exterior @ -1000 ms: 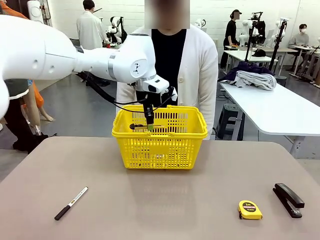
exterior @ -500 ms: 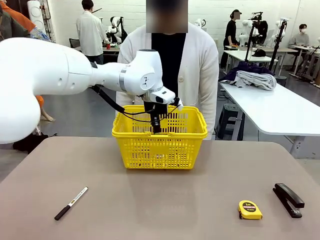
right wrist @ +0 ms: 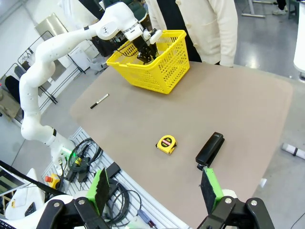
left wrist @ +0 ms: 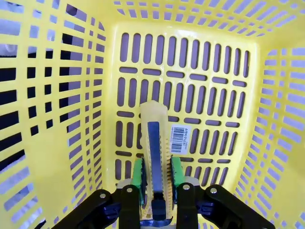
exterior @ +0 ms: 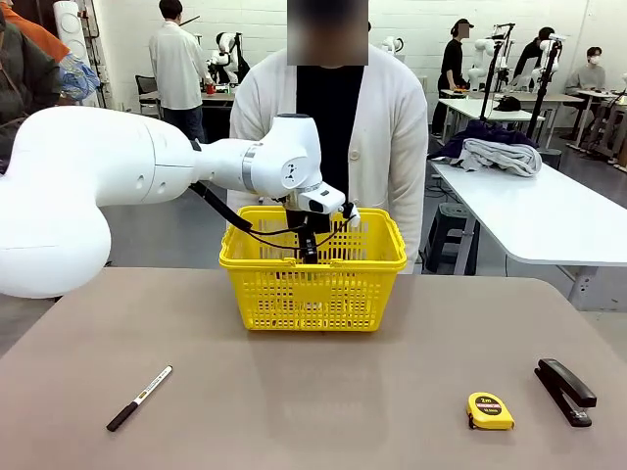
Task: Place the items the person wants into the basket.
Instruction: Pick up the item the person points to and place it in the Market Basket.
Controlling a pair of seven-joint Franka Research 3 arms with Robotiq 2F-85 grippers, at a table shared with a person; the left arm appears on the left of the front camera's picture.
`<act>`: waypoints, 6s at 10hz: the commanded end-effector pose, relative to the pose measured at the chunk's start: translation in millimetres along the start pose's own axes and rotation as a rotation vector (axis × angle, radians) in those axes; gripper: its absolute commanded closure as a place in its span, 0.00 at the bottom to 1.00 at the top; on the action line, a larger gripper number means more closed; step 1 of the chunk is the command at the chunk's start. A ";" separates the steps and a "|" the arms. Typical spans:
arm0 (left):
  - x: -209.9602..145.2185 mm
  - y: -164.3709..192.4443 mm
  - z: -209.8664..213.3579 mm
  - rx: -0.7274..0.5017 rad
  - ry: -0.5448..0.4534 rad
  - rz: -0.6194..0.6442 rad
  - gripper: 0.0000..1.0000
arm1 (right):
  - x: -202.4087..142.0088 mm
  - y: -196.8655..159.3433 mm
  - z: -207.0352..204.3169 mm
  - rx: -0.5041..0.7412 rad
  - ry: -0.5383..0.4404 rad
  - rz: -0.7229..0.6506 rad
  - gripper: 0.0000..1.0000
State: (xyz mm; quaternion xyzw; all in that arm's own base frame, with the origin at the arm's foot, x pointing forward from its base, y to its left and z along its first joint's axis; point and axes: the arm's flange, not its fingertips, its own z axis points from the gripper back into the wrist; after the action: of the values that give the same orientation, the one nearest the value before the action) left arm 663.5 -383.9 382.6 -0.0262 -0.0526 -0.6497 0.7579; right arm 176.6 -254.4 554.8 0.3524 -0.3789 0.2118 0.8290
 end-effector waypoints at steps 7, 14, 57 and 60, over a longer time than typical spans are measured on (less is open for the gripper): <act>10.7 8.6 16.4 -0.005 0.010 -0.034 0.00 | 1.2 -0.8 -0.1 0.011 -0.019 0.010 0.00; 10.1 -59.4 87.1 -0.001 0.049 -0.032 0.00 | 1.2 -0.8 -0.1 0.011 -0.019 0.010 0.00; -495.7 -304.7 294.9 0.027 -0.672 0.205 0.00 | 1.2 -0.8 -0.1 0.011 -0.019 0.010 0.00; -517.1 -284.9 289.5 -0.034 -0.774 0.095 0.00 | 1.2 -0.8 -0.1 0.011 -0.019 0.010 0.00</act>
State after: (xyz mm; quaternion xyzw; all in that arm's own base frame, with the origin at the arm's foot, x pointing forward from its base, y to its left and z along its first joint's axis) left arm 279.5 102.0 600.0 -0.2596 -0.3201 -0.5449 0.7302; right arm 176.6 -254.5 554.4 0.3529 -0.3785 0.2116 0.8291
